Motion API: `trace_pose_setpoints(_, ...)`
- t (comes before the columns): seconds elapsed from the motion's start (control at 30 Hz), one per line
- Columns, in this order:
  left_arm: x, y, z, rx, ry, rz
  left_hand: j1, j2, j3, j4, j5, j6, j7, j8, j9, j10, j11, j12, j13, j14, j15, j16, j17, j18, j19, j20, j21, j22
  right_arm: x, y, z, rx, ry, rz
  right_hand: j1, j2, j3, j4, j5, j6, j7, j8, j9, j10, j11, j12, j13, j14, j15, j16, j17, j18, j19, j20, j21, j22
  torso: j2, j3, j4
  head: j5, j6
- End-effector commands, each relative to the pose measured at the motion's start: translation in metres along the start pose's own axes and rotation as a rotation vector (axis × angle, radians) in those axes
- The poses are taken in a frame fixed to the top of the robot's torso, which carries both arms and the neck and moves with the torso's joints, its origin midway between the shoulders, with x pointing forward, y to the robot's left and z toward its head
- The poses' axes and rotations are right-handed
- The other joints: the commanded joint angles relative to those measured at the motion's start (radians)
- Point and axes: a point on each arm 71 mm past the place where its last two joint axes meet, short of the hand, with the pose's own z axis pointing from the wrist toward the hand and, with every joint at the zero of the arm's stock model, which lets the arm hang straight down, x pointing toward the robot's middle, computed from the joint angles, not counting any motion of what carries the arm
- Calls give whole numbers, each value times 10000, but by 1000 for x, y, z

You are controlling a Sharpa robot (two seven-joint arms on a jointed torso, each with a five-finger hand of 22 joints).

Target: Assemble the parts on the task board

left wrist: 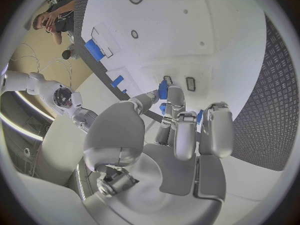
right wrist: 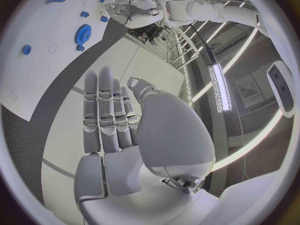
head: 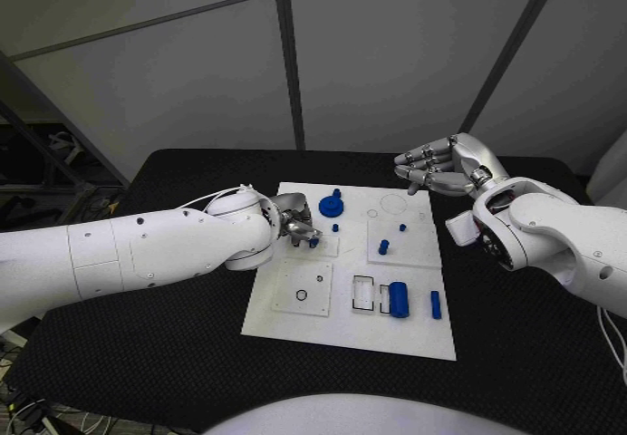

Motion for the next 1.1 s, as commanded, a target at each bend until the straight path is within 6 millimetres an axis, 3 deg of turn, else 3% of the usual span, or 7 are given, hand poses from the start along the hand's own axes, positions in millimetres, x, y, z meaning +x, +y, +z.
trace_pose_setpoints(0.03,1,0,0,-52,208,424,56,-20,1605,-1541,33,-24,-60,60,13,406,-384,-33,-17,898,-86,17,2094,-72,46,-36,31,427,1,1,0,-50,101,-55,-89,-8,-24,16,52,-47,-9,-48,-9,-46,20,-59,-13,50,0,-64,-15,112,57,42,-61,-13,-3,3,2,-1,-11)
trace_pose_setpoints(0.77,2,4,-2,-120,469,645,57,-26,1618,-1540,36,-37,-60,73,26,407,-383,-26,-14,898,-87,16,2094,-70,39,-37,26,418,2,1,1,-12,154,-160,-95,12,-8,23,180,-38,-22,-28,1,-39,11,-44,-53,80,-5,-115,-44,118,79,46,-105,-43,-3,3,0,38,-48)
trace_pose_setpoints(1.1,3,4,-2,-133,575,595,-73,-137,1596,-1466,85,-62,-87,214,147,501,-401,144,148,901,-91,19,2102,-82,74,-39,51,470,2,1,1,-2,180,-160,-92,12,-4,21,225,-37,-23,-25,3,-37,11,-42,-63,88,-6,-128,-51,119,86,45,-115,-49,0,12,2,37,-76)
